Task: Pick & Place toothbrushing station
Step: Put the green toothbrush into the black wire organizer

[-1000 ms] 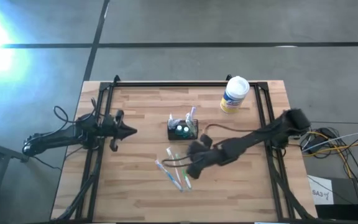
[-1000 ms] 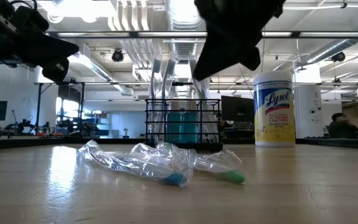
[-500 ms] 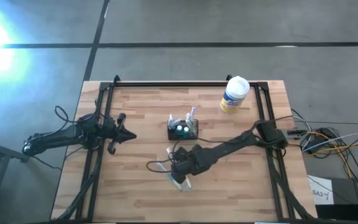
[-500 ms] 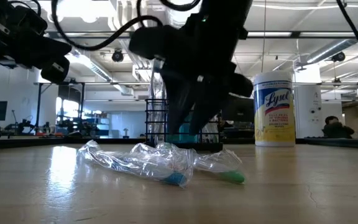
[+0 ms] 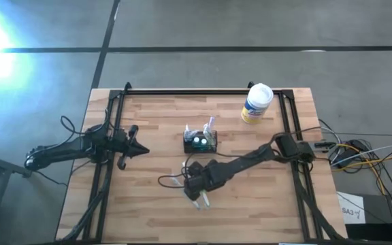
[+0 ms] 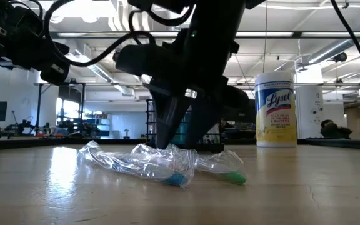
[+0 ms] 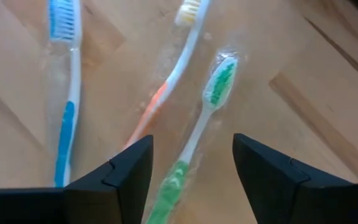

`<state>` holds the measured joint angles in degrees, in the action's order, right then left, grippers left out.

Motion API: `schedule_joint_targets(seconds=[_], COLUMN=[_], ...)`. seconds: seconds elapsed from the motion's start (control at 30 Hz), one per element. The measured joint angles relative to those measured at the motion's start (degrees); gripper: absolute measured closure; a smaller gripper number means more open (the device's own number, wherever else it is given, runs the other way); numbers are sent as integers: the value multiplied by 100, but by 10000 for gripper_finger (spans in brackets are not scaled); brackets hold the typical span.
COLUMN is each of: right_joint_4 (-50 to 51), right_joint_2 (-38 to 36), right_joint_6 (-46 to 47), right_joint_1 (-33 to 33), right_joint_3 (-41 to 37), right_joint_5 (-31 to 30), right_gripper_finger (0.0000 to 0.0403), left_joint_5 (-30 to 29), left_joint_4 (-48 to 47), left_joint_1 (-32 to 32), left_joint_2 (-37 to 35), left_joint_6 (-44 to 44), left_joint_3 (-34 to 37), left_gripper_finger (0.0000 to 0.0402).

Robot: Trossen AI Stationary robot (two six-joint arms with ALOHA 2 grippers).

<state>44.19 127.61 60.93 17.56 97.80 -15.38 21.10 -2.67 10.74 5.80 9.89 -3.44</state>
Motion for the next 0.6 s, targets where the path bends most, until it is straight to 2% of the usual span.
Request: schedule_joint_targets(seconds=[0.27, 0.6], right_joint_4=[-99, -383], right_joint_2=[-1, -37], right_joint_6=[55, -79], right_joint_1=[-64, -75], right_joint_3=[-336, -569], right_joint_5=[124, 152], right_gripper_finger=[218, 278], left_joint_5=[2, 7], left_joint_4=[1, -1], left_joint_1=[0, 0], left_joint_2=[-2, -2], left_joint_6=[0, 71], left_joint_3=[0, 0], left_gripper_finger=[381, 381])
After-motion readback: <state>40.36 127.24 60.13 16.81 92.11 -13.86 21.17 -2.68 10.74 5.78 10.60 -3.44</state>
